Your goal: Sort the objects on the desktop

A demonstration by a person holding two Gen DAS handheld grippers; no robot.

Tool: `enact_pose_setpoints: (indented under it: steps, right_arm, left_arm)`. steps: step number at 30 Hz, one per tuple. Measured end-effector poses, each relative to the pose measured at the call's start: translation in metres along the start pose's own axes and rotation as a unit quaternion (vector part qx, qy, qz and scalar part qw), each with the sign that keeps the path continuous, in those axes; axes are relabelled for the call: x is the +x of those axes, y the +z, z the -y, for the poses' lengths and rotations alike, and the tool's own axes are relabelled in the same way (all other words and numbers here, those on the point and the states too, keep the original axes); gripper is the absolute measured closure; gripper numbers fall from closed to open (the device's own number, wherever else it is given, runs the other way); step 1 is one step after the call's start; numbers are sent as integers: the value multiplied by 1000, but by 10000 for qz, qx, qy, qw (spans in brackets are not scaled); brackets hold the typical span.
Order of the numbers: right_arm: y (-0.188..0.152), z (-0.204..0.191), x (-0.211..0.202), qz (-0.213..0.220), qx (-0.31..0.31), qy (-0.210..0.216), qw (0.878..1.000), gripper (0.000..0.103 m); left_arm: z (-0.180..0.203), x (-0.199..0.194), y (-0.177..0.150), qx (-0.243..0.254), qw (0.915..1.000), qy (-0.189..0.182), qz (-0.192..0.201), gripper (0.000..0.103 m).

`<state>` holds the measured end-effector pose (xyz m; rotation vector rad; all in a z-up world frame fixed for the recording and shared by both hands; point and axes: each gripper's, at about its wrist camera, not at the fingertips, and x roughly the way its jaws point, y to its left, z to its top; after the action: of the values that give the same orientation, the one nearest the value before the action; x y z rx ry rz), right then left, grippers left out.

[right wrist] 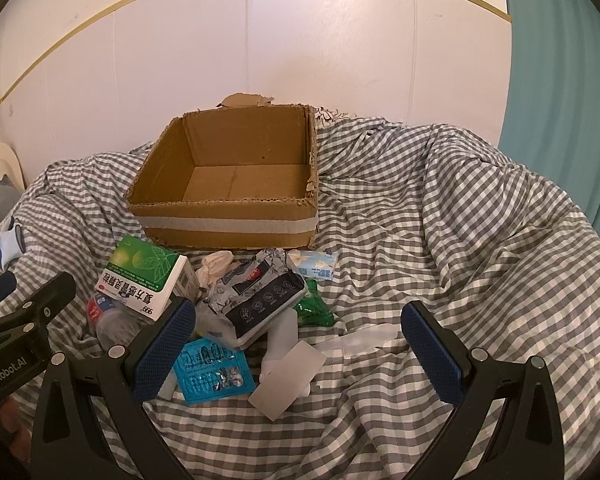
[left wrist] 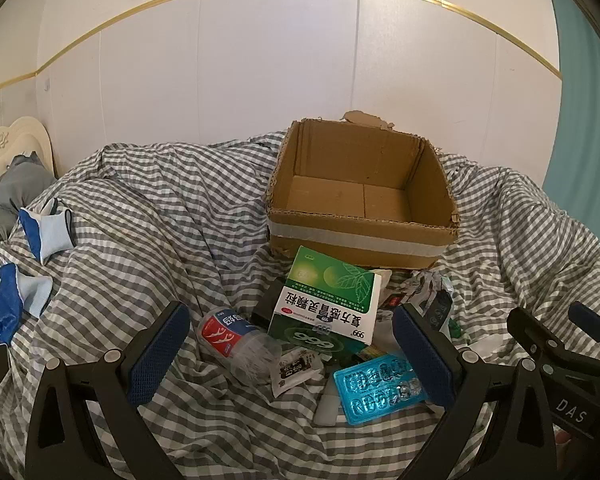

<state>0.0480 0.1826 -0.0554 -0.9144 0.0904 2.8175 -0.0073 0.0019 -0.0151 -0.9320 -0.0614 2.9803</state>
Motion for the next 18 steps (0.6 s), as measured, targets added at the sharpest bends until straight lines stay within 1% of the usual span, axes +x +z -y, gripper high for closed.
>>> enact_pose_setpoints:
  steps: [18]
  right_arm:
    - [1,-5,0,-39,-114,-5,9999,0]
  left_arm:
    - [2,1,0,55,9999,28,-81,0]
